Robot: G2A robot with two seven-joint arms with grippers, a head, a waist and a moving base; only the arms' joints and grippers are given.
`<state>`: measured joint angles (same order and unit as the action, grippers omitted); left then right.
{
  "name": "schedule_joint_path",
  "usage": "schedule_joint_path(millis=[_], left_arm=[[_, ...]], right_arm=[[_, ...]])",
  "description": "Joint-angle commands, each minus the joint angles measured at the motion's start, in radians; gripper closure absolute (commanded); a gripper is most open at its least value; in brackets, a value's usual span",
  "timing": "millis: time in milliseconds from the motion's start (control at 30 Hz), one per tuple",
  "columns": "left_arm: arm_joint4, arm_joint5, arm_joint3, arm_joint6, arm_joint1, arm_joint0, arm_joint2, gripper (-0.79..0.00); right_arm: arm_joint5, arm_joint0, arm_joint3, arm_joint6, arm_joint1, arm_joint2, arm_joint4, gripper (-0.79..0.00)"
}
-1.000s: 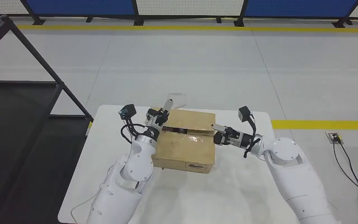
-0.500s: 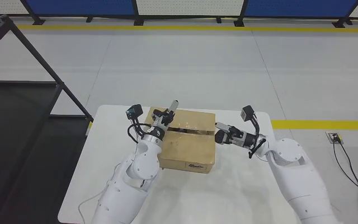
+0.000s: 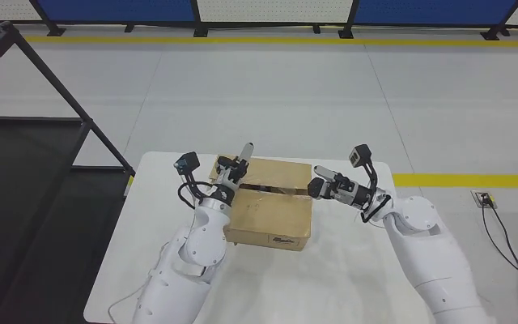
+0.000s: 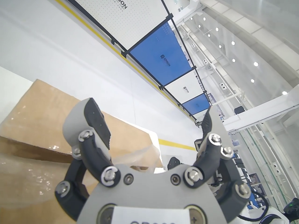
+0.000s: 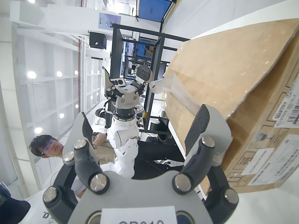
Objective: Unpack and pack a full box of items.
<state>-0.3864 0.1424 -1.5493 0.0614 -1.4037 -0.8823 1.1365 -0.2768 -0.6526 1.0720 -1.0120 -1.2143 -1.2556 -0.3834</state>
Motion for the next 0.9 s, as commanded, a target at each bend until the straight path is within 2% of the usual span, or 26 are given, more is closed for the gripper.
schedule_joint_path(millis=[0, 200, 400, 567, 700, 867], left_arm=[[-0.003, -0.004, -0.038, -0.002, 0.002, -0.021, 0.016, -0.785], [-0.016, -0.022, -0.129, -0.007, 0.013, -0.095, 0.092, -0.785], [-0.008, -0.031, -0.178, -0.031, 0.03, -0.167, 0.227, -0.785], [-0.008, -0.067, -0.196, -0.11, 0.05, -0.232, 0.351, -0.785], [0.037, -0.11, -0.207, -0.232, 0.066, -0.282, 0.449, -0.785], [0.107, -0.143, -0.183, -0.352, 0.079, -0.31, 0.516, -0.785]], right_arm=[[0.001, 0.0, 0.005, 0.001, 0.0, 0.002, -0.001, -0.785], [0.011, 0.024, -0.011, 0.067, -0.008, 0.044, 0.057, -0.785], [0.002, 0.054, -0.06, 0.081, -0.018, 0.088, 0.088, -0.785], [0.002, 0.08, -0.099, 0.062, -0.023, 0.113, 0.114, -0.785], [-0.009, 0.09, -0.11, 0.056, -0.024, 0.123, 0.127, -0.785], [-0.043, 0.089, -0.109, 0.065, -0.026, 0.124, 0.116, -0.785]])
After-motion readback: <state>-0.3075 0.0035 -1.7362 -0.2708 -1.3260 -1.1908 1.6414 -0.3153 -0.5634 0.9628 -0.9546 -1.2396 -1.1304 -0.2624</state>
